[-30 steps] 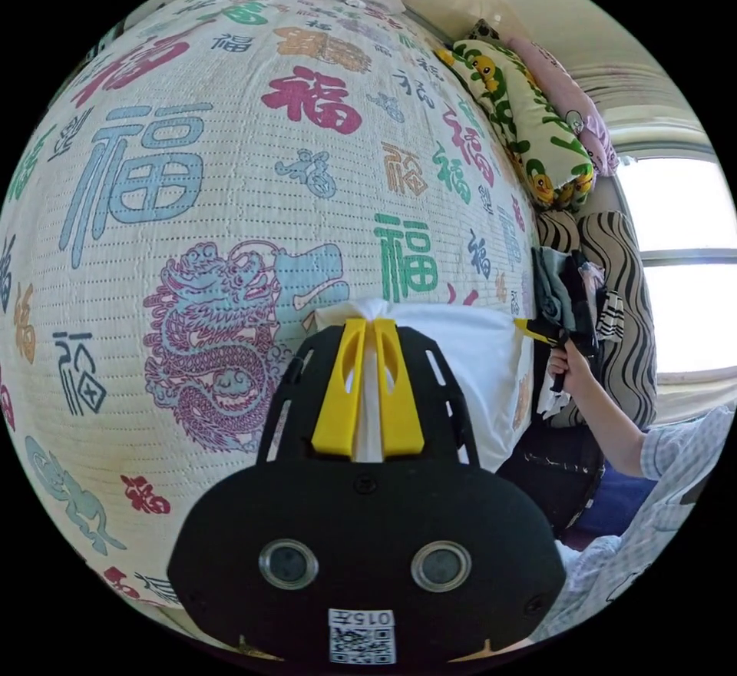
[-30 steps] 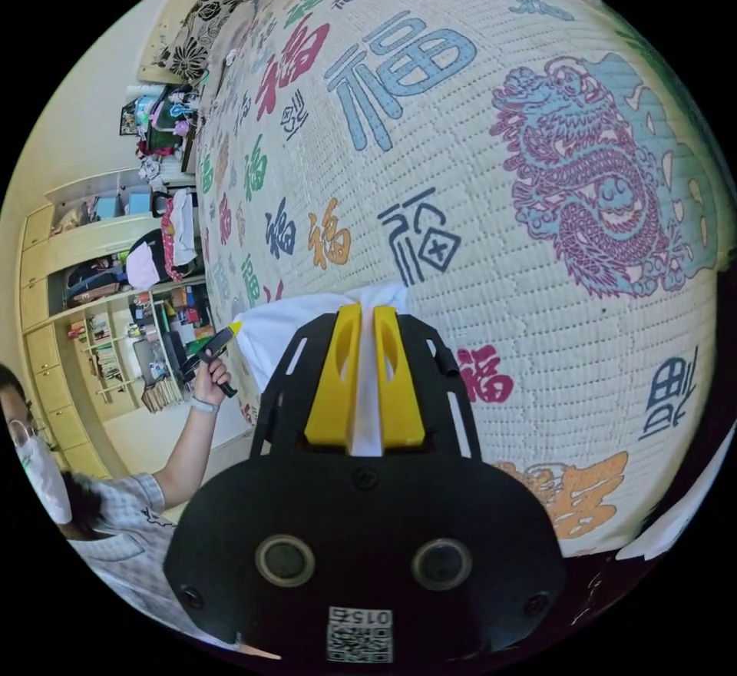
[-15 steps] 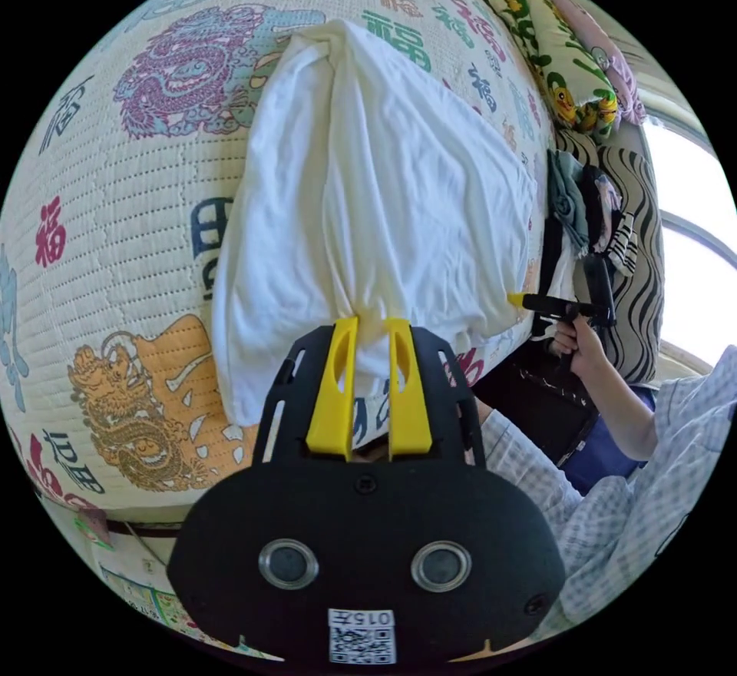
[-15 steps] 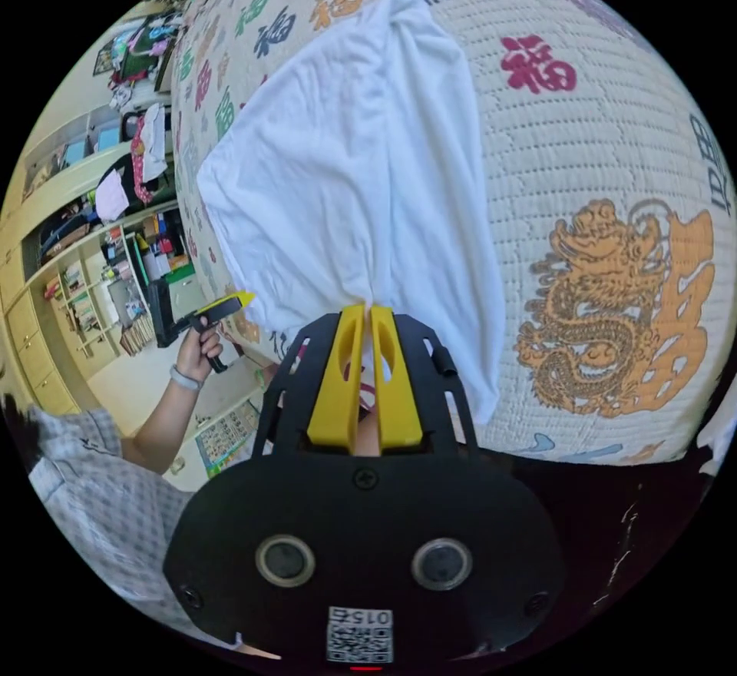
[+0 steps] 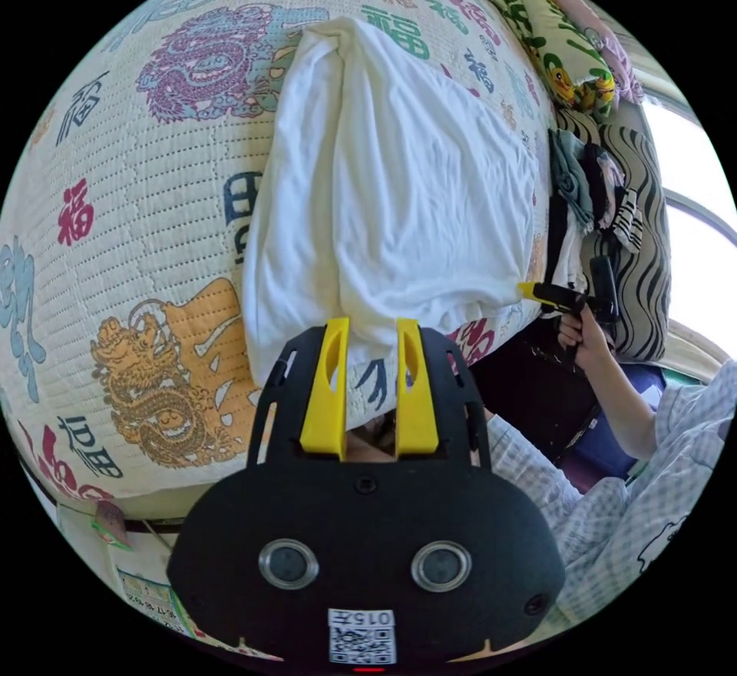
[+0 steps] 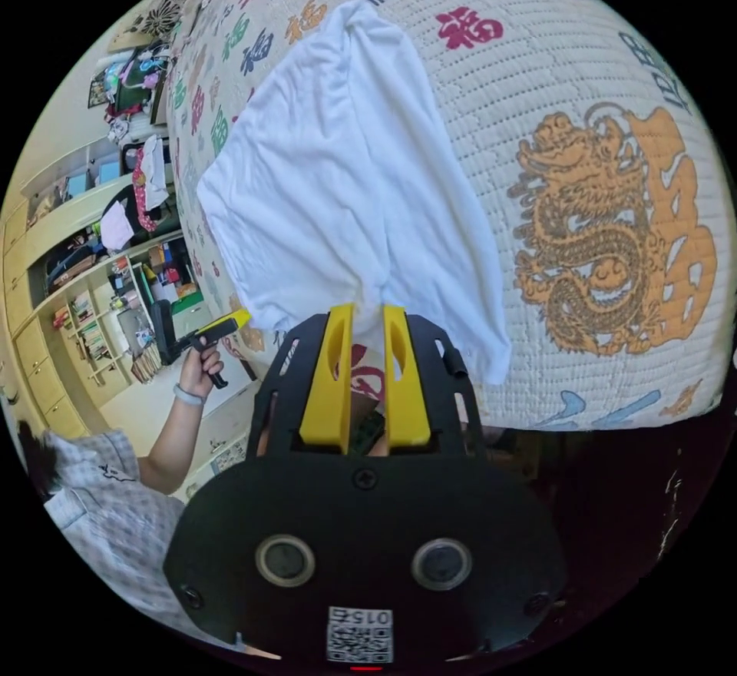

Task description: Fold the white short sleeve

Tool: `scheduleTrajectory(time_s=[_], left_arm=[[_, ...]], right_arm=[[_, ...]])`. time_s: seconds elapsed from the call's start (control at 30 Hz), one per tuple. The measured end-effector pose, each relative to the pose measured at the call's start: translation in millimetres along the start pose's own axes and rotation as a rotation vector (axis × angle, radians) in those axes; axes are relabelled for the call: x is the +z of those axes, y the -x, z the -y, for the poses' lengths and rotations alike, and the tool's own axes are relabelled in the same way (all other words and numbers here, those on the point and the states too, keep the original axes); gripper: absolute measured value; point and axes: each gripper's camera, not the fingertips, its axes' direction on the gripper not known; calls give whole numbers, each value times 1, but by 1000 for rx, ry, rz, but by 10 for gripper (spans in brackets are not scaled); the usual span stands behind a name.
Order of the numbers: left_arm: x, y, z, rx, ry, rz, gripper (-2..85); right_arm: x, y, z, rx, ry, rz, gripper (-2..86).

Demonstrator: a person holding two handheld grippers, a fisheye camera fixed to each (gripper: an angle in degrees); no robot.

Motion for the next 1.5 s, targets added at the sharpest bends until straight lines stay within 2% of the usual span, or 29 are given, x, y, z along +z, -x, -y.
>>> scheduleTrajectory(time_s=[0.13, 0.2, 0.3, 0.53, 0.67, 0.73, 0.87, 0.97, 1.0, 1.03, 1.1, 1.17, 1.23, 1.4, 1.5], left_arm=[[19, 1, -11, 17, -4, -89, 10], [18, 1, -17, 38, -1, -29, 4], [5, 4, -29, 67, -35, -1, 2], [21, 16, -44, 43, 21, 6, 39], [-15, 2, -57, 80, -95, 120, 26], [-37, -17, -48, 204, -201, 114, 15], [-30, -37, -4, 325, -258, -6, 16], [-16, -52, 38, 373, -260, 91, 16], [-14, -55, 50, 398, -261, 172, 11], [-11, -51, 59, 378, -265, 317, 4], [-7, -34, 68, 330, -240, 434, 1], [-6, -15, 71, 319, -227, 346, 0], [-12, 5, 66, 215, -264, 211, 3], [-35, 29, 9, 61, -422, 115, 56], [-38, 54, -49, -82, -448, 60, 79]], right_arm=[[21, 11, -6, 7, -14, -1, 20], [18, 17, -13, 16, -37, 0, 11], [10, 24, -28, 4, -57, -2, 10], [34, 47, -36, -49, 76, -103, 49], [-7, 78, -38, -112, -105, -183, 42], [-21, 96, -28, -179, -170, -141, 29], [-14, 146, 19, -344, -182, -65, 2], [1, 162, 48, -281, -183, -210, -4], [2, 162, 52, -265, -189, -244, -4], [1, 162, 56, -236, -207, -306, -5], [-3, 158, 58, -183, -239, -369, -6], [-5, 156, 57, -194, -224, -316, -6], [-4, 162, 53, -196, -234, -315, -6], [-17, 197, 24, -265, -311, -311, 0], [-21, 229, 6, -377, -274, -280, 13]])
